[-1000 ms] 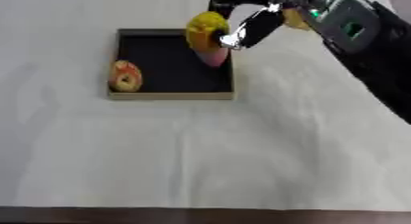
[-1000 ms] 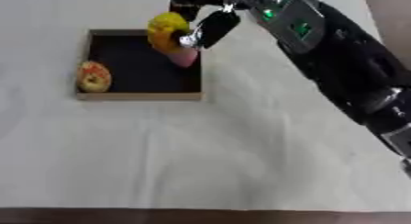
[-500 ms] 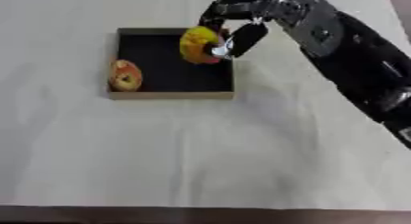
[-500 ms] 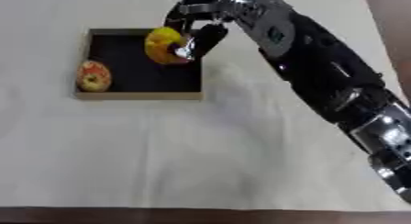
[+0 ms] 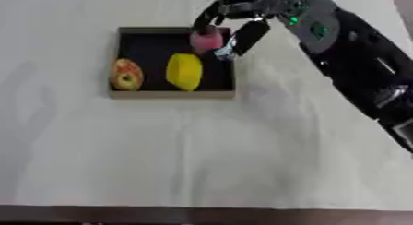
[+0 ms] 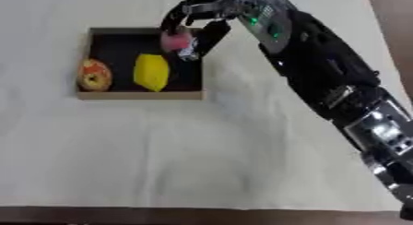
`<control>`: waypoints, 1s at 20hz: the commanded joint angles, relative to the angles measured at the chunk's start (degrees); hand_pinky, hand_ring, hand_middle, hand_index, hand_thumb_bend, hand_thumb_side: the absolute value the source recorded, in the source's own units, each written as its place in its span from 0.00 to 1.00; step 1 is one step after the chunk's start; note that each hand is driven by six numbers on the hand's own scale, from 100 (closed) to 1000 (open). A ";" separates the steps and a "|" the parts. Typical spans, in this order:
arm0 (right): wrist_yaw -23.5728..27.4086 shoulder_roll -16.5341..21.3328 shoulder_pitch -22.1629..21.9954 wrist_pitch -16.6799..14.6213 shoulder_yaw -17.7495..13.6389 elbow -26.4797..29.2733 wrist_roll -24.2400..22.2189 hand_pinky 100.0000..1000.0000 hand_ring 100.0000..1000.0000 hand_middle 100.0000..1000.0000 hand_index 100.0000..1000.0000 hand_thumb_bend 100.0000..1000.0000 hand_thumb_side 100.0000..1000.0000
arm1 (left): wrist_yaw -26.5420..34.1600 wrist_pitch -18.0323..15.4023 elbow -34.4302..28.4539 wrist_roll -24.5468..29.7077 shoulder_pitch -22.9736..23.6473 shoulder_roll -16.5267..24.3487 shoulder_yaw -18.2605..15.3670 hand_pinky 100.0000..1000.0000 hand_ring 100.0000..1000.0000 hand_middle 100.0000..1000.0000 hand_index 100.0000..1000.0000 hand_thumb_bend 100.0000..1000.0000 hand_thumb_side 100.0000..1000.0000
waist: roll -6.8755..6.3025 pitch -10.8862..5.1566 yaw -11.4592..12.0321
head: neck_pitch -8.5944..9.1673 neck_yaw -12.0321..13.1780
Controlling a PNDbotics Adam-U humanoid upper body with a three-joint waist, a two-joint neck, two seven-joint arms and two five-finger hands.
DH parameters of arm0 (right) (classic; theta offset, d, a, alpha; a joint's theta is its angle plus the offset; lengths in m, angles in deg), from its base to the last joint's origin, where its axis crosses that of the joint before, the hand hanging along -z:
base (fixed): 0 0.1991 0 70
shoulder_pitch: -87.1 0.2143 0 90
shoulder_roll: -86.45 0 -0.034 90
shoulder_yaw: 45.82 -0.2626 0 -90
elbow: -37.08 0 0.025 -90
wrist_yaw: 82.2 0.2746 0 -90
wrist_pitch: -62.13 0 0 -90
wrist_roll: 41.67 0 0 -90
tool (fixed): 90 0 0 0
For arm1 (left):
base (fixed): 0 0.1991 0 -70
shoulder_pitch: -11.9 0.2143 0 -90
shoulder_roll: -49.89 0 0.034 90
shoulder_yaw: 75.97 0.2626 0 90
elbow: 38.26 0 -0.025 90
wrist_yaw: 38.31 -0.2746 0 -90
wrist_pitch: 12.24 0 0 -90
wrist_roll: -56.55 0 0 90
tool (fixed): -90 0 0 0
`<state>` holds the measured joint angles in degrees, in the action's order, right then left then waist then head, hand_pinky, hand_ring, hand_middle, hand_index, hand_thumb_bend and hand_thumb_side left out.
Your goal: Pick up objects on the table and place them in the box.
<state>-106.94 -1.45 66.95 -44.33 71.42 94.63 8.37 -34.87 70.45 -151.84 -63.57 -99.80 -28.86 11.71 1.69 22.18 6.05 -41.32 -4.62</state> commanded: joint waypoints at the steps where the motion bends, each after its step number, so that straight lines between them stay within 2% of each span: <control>1: 1.26 2.24 1.16 1.02 -0.14 4.84 0.02 0.91 0.94 0.78 0.91 0.27 0.47 | -0.02 0.04 -1.01 0.01 -0.44 1.12 -0.31 0.76 0.77 0.66 0.78 0.00 0.39 | 0.64 -6.08 -0.07 | -0.25 0.15; 3: 2.08 2.76 1.12 2.05 -0.02 7.15 -0.27 0.90 0.93 0.78 0.91 0.26 0.46 | 0.00 0.03 -1.01 0.04 -0.46 1.13 -0.30 0.76 0.77 0.66 0.78 0.00 0.39 | 0.61 -6.22 -0.20 | -0.20 0.17; 9: 5.68 4.18 0.71 5.42 -1.01 11.59 0.73 0.88 0.90 0.74 0.89 0.12 0.46 | 0.02 0.07 -1.01 0.04 -0.31 1.13 -0.34 0.76 0.77 0.66 0.78 0.00 0.39 | 0.48 -6.59 -0.50 | 0.03 0.21; 13: 6.34 6.65 0.83 7.00 -2.98 13.91 2.60 0.88 0.90 0.75 0.89 0.12 0.44 | -0.03 0.16 -1.01 -0.07 -0.07 1.23 -0.48 0.76 0.77 0.66 0.78 0.00 0.39 | 0.51 -6.67 -0.83 | 0.08 0.38; 16: 4.65 9.55 0.69 7.49 -4.83 13.09 4.21 0.88 0.91 0.76 0.90 0.13 0.43 | -0.11 0.21 -1.01 -0.21 0.11 1.37 -0.57 0.76 0.77 0.66 0.78 0.00 0.39 | 0.57 -6.66 -1.21 | 0.00 0.78; 20: 0.30 12.86 -0.10 6.52 -7.38 8.29 6.46 0.88 0.93 0.78 0.91 0.16 0.41 | -0.31 0.13 -1.01 -0.39 0.22 1.60 -0.70 0.76 0.77 0.66 0.78 0.00 0.39 | 0.50 -6.52 -1.57 | 0.90 0.84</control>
<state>-105.31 8.95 65.89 -37.62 65.48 103.68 13.99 -34.82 70.62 -151.84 -63.75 -99.30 -28.84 11.68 1.69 22.18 4.51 -41.08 -3.90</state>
